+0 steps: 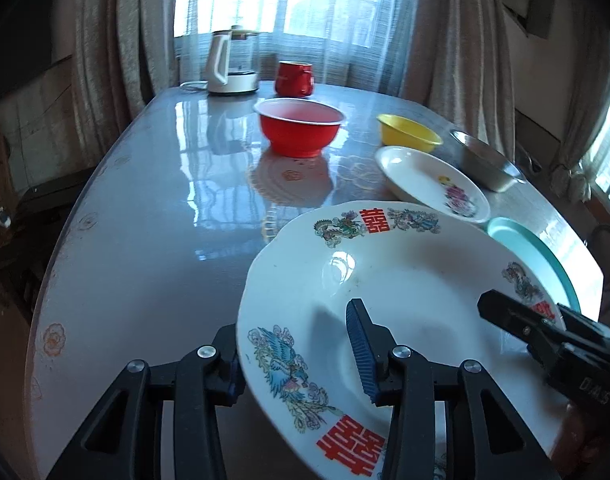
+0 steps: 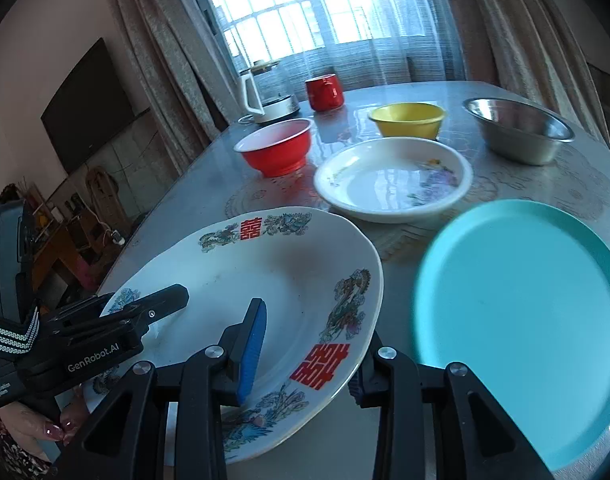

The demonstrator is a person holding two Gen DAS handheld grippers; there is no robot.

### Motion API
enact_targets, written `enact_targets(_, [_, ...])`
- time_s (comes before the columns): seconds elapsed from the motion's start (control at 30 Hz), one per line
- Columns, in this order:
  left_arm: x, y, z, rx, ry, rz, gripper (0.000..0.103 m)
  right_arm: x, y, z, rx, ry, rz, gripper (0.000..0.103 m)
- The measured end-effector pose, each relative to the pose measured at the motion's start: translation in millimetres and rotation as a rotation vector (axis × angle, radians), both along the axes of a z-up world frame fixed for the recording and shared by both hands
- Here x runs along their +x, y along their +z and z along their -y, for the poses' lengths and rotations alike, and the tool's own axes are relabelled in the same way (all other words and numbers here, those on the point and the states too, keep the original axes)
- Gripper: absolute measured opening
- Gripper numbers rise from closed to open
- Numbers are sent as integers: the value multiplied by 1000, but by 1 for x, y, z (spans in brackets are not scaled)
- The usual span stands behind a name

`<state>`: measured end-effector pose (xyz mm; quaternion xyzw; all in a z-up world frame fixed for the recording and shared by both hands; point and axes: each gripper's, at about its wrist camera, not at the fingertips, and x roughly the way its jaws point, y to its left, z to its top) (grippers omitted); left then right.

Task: Organize plates and bowls
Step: 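Close both grippers on the plate rim and lift the plate, then carry the large white plate with both grippers over the teal plate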

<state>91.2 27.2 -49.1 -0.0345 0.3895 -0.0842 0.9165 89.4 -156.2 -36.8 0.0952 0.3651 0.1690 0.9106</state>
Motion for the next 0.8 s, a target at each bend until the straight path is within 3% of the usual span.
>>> enact_targets(0.37, [-11,6,38,-11,-77,48,45,-28,12,34,-4,-71,36,36])
enact_targets(0.8, [-3,15,111,-3,-218,60,45,-48,20,98,-13,-210,47,36])
